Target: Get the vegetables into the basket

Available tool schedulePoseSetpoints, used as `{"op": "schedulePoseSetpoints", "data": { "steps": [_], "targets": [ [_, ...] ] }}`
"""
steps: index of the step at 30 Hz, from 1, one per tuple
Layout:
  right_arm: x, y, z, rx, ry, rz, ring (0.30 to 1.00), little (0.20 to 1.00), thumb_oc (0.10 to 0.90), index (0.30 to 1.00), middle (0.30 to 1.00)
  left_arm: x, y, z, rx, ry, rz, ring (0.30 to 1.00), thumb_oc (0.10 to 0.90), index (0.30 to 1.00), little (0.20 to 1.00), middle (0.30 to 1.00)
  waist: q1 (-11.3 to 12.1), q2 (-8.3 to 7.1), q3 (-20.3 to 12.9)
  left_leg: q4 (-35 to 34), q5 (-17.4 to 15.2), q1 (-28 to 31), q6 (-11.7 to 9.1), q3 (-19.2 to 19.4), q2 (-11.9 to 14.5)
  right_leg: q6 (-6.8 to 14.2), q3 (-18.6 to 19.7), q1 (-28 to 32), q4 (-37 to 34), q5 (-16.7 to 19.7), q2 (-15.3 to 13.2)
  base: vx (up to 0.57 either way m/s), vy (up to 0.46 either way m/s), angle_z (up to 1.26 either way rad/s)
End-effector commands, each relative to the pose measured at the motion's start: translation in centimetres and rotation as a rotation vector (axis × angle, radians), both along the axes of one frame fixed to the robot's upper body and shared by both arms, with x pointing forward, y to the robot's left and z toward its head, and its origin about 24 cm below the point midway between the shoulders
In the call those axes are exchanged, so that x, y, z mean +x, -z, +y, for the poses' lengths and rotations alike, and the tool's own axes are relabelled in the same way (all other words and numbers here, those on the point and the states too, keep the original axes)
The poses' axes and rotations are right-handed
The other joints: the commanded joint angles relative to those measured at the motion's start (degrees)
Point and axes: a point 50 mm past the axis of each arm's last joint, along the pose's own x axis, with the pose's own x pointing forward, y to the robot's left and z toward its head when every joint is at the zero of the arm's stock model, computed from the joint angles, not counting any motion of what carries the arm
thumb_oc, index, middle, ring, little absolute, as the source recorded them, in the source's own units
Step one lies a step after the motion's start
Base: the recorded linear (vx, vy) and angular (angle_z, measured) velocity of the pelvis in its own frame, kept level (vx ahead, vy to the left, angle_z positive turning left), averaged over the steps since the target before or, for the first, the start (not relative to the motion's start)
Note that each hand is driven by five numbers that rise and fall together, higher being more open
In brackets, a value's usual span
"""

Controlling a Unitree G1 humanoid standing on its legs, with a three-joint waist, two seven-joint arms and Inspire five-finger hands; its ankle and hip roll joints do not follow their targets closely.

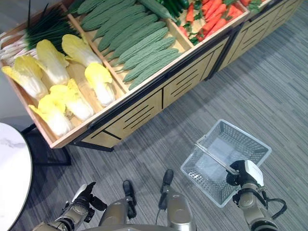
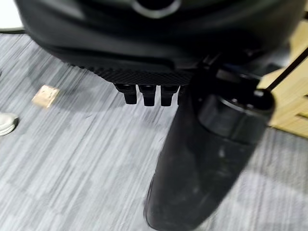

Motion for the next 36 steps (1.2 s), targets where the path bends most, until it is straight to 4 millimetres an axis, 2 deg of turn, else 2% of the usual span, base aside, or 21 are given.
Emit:
{"op": "schedulePoseSetpoints", "data": {
  "steps": [1, 10, 14, 16, 17, 18, 19, 20, 21, 22, 23, 25, 29, 30, 31, 33, 34, 35, 36],
  "targets": [
    [0.5, -2.0, -1.3, -0.050, 0.035, -0.119, 0.300, 0.300, 0.400, 0.300, 0.300, -0.2, -0.7, 2.6, 0.081, -0.021, -0.010, 1.000, 0.900, 1.000, 1.000, 1.000, -0.98, -3.71, -1.75, 1.76, 0.03, -1.33, 0.75, -1.29, -2.01, 10.46, 10.10, 0.21, 3.73, 0.77, -8.14, 0.01, 0.098, -0.13],
    [0.9, -0.6, -0.3, -0.019, 0.028, -0.062, 0.300, 0.300, 0.400, 0.300, 0.300, -1.4, -0.5, 3.3, 0.084, -0.057, 0.010, 1.000, 0.900, 1.000, 1.000, 1.000, 0.80, -5.15, -1.33, -3.79, 0.58, 1.20, 2.60, -1.71, -4.70, 13.00, 11.86, -0.10, 4.35, 3.91, -9.86, 0.00, 0.154, 0.04],
    [1.2, 0.2, 0.2, -0.017, 0.014, -0.022, 0.300, 0.300, 0.400, 0.300, 0.300, -1.8, -0.6, 3.7, 0.085, -0.092, 0.005, 1.000, 0.900, 1.000, 1.000, 1.000, 1.70, -5.61, -0.78, -4.61, 0.20, 2.31, 3.76, -1.81, -5.34, 14.32, 12.88, -2.51, 11.59, 6.42, -10.87, -0.02, 0.108, -0.01],
    [0.9, 0.7, 0.2, -0.002, 0.037, -0.005, 0.300, 0.300, 0.400, 0.300, 0.300, -1.5, -0.8, 3.9, 0.078, -0.109, -0.016, 1.000, 0.900, 1.000, 1.000, 1.000, 1.18, -5.25, -0.49, -4.61, 0.31, 1.98, 3.77, -3.59, -5.21, 14.39, 17.91, -4.16, 14.33, 6.39, -8.65, 0.02, -0.066, 0.26],
    [0.3, 1.5, 0.0, 0.013, 0.085, 0.026, 0.300, 0.300, 0.400, 0.300, 0.300, -0.5, -1.2, 4.0, 0.079, -0.126, -0.066, 1.000, 0.900, 1.000, 1.000, 1.000, 1.23, -4.83, -0.79, -4.61, 0.76, 1.50, 2.81, -6.32, -4.82, 13.87, 23.01, -4.06, 8.50, 5.21, -7.90, 0.04, -0.150, 0.69],
    [0.2, 1.6, 0.1, 0.020, 0.094, 0.027, 0.300, 0.300, 0.400, 0.300, 0.300, -0.3, -1.3, 4.1, 0.080, -0.130, -0.075, 1.000, 0.900, 1.000, 1.000, 1.000, 1.32, -4.86, -0.98, -4.61, 1.03, 1.21, 2.52, -6.93, -4.57, 13.69, 23.17, -3.99, 6.89, 5.21, -8.24, 0.06, -0.263, 0.84],
    [-0.1, 1.9, 0.2, 0.025, 0.106, 0.033, 0.300, 0.300, 0.400, 0.300, 0.300, -0.1, -1.5, 4.4, 0.093, -0.138, -0.084, 1.000, 0.900, 1.000, 1.000, 1.000, 1.24, -5.06, -1.06, -4.61, 1.23, 0.94, 1.97, -8.55, -4.23, 13.71, 25.84, -4.34, 4.05, 5.59, -8.61, 0.04, -0.157, 1.13],
    [-0.1, 1.9, 0.2, 0.025, 0.106, 0.033, 0.300, 0.300, 0.400, 0.300, 0.300, -0.1, -1.5, 4.4, 0.093, -0.138, -0.084, 1.000, 0.900, 1.000, 1.000, 1.000, 1.18, -5.04, -1.03, -4.61, 1.23, 0.96, 1.96, -8.62, -4.21, 13.70, 25.76, -4.25, 4.00, 5.59, -8.61, 0.06, -0.280, 1.17],
    [-0.9, 2.5, 0.1, 0.037, 0.138, 0.062, 0.300, 0.300, 0.400, 0.300, 0.300, 0.0, -1.7, 4.8, 0.104, -0.155, -0.088, 1.000, 0.900, 1.000, 1.000, 1.000, 1.50, -5.58, -1.32, -4.60, 1.66, 0.64, 1.16, -10.39, -3.67, 13.69, 26.72, -3.70, 2.33, 4.74, -8.45, 0.05, -0.347, 1.07],
    [-1.5, 3.1, 0.1, 0.044, 0.159, 0.095, 0.300, 0.300, 0.400, 0.300, 0.300, 0.0, -1.8, 5.1, 0.111, -0.184, -0.089, 1.000, 0.900, 1.000, 1.000, 1.000, 2.09, -6.40, -1.81, -4.61, 2.05, 0.35, 0.35, -11.28, -2.72, 13.45, 25.13, -2.77, 1.12, 4.39, -8.33, 0.07, -0.451, 0.81],
    [-2.0, 3.3, 0.0, 0.047, 0.170, 0.109, 0.300, 0.300, 0.400, 0.300, 0.300, -0.3, -1.7, 5.2, 0.112, -0.205, -0.087, 1.000, 0.900, 1.000, 1.000, 1.000, 2.38, -6.54, -2.21, -4.61, 2.47, 0.15, -0.04, -11.63, -2.24, 13.17, 24.55, -2.13, 0.20, 4.16, -8.01, 0.06, -0.379, 0.75],
    [-3.5, 4.0, -0.2, 0.053, 0.210, 0.163, 0.300, 0.300, 0.400, 0.300, 0.300, -1.4, -1.4, 5.6, 0.110, -0.324, -0.080, 1.000, 0.900, 1.000, 1.000, 1.000, 2.96, -6.29, -3.63, -4.61, 3.16, -0.24, -1.06, -12.56, -0.93, 12.52, 22.35, 0.43, -2.66, 3.90, -7.02, 0.08, -0.299, 0.45],
    [-4.6, 4.5, -0.4, 0.057, 0.249, 0.199, 0.300, 0.300, 0.400, 0.300, 0.300, -2.6, -1.2, 5.9, 0.104, -0.441, -0.077, 1.000, 0.900, 1.000, 1.000, 1.000, 3.29, -5.96, -4.26, -4.61, 3.52, 0.00, -1.60, -12.90, -0.41, 12.11, 21.13, 2.07, -4.11, 3.84, -6.43, 0.04, -0.155, 0.25],
    [-5.8, 4.9, -0.6, 0.058, 0.297, 0.228, 0.300, 0.300, 0.400, 0.300, 0.300, -2.8, -1.2, 5.8, 0.102, -0.528, -0.116, 1.000, 0.900, 1.000, 1.000, 1.000, 3.49, -5.55, -4.77, -4.61, 3.82, 0.05, -1.98, -13.24, -0.07, 11.84, 20.17, 3.30, -5.38, 3.77, -6.16, 0.04, -0.144, 0.16],
    [-7.5, 5.6, -0.4, 0.055, 0.350, 0.284, 0.300, 0.300, 0.400, 0.300, 0.300, -3.1, -1.9, 7.0, 0.151, -0.757, -0.218, 1.000, 0.900, 1.000, 1.000, 1.000, 4.01, -5.26, -5.40, -4.61, 3.81, 0.49, -2.41, -13.59, 0.31, 11.73, 19.17, 4.87, -6.65, 3.66, -6.01, 0.06, -0.160, 0.12],
    [-7.9, 5.9, -0.2, 0.050, 0.364, 0.296, 0.300, 0.300, 0.400, 0.300, 0.300, -2.9, -2.3, 7.4, 0.183, -0.822, -0.262, 1.000, 0.900, 1.000, 1.000, 1.000, 4.02, -5.21, -5.82, -4.61, 3.86, 0.49, -2.49, -13.69, 0.33, 11.68, 18.98, 5.16, -6.83, 3.53, -6.03, 0.05, -0.070, 0.18],
    [-8.5, 6.4, 0.3, 0.048, 0.383, 0.314, 0.300, 0.300, 0.400, 0.300, 0.300, -3.5, -2.9, 8.5, 0.255, -0.975, -0.316, 1.000, 0.900, 1.000, 1.000, 1.000, 3.99, -5.35, -6.65, -4.61, 3.67, 1.12, -2.66, -13.59, 0.53, 11.64, 18.74, 6.09, -7.00, 3.19, -5.99, 0.04, -0.033, 0.19],
    [-8.5, 6.4, 0.3, 0.048, 0.382, 0.314, 0.300, 0.300, 0.400, 0.300, 0.300, -3.5, -2.9, 8.5, 0.255, -0.975, -0.316, 1.000, 0.900, 1.000, 1.000, 1.000, 3.96, -5.36, -6.60, -4.61, 3.66, 1.18, -2.66, -13.60, 0.53, 11.64, 18.73, 6.16, -7.01, 3.18, -5.99, 0.06, -0.042, 0.14],
    [-9.1, 6.6, 0.4, 0.041, 0.396, 0.337, 0.300, 0.300, 0.400, 0.300, 0.300, -3.8, -3.5, 9.4, 0.301, -1.081, -0.372, 1.000, 0.900, 1.000, 1.000, 1.000, 4.03, -5.40, -7.04, -4.61, 3.46, 1.59, -2.74, -13.53, 0.54, 11.65, 18.57, 6.61, -7.01, 3.05, -6.06, 0.07, -0.021, 0.07]
  ]
}}
